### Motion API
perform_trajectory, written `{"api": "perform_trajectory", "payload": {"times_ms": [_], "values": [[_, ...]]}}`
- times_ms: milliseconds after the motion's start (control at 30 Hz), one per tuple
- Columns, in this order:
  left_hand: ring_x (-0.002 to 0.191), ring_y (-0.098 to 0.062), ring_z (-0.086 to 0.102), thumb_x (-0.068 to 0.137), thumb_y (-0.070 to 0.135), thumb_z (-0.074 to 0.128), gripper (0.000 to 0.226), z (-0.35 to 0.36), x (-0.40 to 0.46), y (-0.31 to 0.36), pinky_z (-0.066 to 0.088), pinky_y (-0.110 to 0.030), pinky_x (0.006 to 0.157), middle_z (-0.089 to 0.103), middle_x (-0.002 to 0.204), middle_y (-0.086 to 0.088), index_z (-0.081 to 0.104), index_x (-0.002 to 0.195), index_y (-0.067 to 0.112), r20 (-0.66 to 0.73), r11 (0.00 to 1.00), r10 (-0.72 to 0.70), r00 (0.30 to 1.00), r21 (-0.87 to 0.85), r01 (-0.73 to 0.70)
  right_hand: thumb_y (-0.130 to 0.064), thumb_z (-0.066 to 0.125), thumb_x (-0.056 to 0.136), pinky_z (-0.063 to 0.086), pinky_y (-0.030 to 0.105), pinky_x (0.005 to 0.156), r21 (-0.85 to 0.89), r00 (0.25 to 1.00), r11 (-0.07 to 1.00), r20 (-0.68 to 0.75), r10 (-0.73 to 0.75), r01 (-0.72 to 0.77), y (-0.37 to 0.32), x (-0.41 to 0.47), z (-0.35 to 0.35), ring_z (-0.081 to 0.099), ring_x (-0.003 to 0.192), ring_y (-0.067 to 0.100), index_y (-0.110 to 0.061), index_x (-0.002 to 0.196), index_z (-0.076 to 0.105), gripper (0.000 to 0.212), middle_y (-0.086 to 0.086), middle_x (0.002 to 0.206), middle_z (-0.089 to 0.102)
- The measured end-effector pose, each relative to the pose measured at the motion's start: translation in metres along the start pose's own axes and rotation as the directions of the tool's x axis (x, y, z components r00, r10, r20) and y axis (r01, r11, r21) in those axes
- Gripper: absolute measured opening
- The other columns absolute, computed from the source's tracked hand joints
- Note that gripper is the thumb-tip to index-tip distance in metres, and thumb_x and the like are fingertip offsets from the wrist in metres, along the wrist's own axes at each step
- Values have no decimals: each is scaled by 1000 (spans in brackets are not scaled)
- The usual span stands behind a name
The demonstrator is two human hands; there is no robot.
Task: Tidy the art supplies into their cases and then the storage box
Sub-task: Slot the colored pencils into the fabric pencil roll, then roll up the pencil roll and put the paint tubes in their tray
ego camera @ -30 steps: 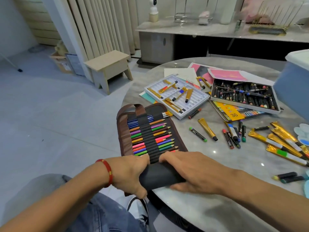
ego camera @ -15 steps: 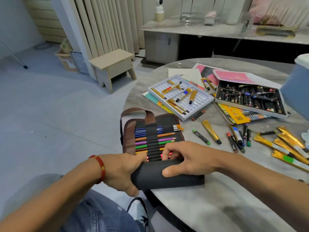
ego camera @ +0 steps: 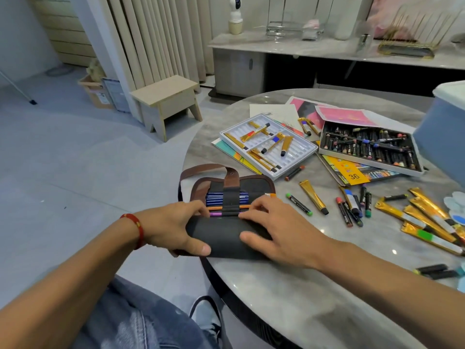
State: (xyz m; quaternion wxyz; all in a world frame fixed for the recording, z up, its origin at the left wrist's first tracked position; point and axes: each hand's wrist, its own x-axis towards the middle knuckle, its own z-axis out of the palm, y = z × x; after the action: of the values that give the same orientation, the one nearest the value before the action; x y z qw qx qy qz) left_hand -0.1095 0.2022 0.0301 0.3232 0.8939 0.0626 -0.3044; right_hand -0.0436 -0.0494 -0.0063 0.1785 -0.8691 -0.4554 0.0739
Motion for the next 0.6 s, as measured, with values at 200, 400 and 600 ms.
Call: {"api": "perform_trajectory", "payload": {"times_ms": [200, 400, 600], "values": [[96, -23, 61, 84, 49, 72, 55, -10, 7, 5, 63, -40, 74, 52, 116, -1, 43, 124, 26, -125, 963, -212, 969, -196, 185, -53, 66, 84, 45, 38, 98, -136, 1000, 990, -3, 20, -20, -2, 5, 10, 49, 116, 18, -32, 140, 33, 68, -5, 134, 51], [125, -16, 38, 72, 84, 50, 84, 25, 0, 13, 44, -40, 99, 33, 139, 7, 29, 138, 36, -226, 707, 403, 887, 692, -145, -49, 79, 79, 51, 27, 80, 345, 940, 900, 296, 167, -268, 10, 19, -30, 65, 94, 10, -31, 118, 71, 43, -12, 104, 71], [106, -11, 56, 81, 59, 70, 59, -27, 28, 24, 50, -26, 90, 56, 124, 7, 48, 132, 38, -9, 924, 206, 978, 330, -192, -69, 62, 81, 46, 47, 99, -185, 986, 975, 89, 143, -125, -2, 8, -13, 48, 121, 22, -27, 143, 37, 79, 0, 135, 49]]}}
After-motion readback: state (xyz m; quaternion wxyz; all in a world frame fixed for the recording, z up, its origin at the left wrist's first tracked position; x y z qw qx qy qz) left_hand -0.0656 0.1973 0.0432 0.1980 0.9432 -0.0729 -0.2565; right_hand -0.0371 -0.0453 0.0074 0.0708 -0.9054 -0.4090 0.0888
